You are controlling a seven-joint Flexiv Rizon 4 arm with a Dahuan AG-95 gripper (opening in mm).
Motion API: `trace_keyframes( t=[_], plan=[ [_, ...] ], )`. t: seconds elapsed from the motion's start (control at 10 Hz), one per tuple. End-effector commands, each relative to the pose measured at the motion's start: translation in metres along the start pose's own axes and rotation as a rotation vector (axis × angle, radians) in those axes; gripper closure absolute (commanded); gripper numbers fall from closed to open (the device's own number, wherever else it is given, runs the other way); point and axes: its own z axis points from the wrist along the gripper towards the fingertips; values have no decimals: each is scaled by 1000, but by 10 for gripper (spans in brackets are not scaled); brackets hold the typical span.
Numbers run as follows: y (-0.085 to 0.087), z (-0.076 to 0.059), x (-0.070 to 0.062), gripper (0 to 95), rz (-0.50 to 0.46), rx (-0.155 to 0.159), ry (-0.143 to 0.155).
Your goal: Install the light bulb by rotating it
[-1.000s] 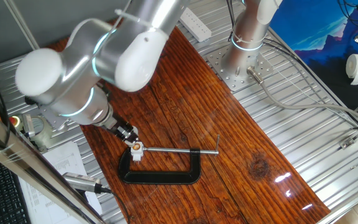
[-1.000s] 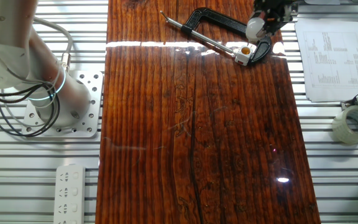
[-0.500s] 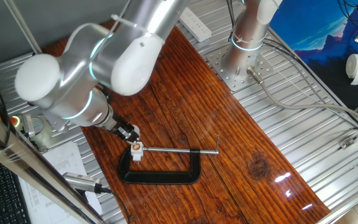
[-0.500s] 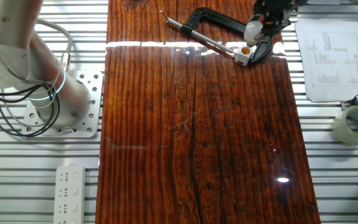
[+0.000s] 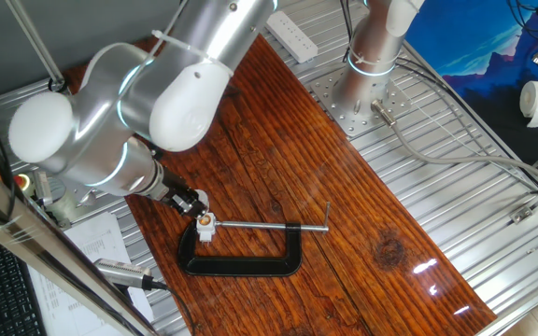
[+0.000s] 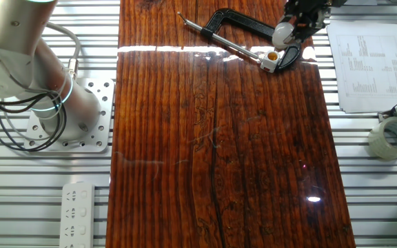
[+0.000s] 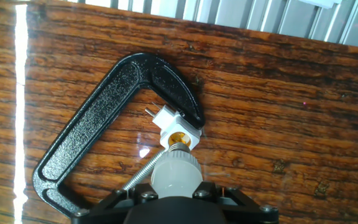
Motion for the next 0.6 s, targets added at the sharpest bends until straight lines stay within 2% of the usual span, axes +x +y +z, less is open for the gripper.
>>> trace_keyframes(
  t=[0.1, 0.4, 0.6],
  plan=[
    [0, 1, -1, 950, 7, -2, 1],
    [5, 2, -7, 950, 21, -4, -11],
    [5, 11, -10, 950, 24, -1, -21]
  ],
)
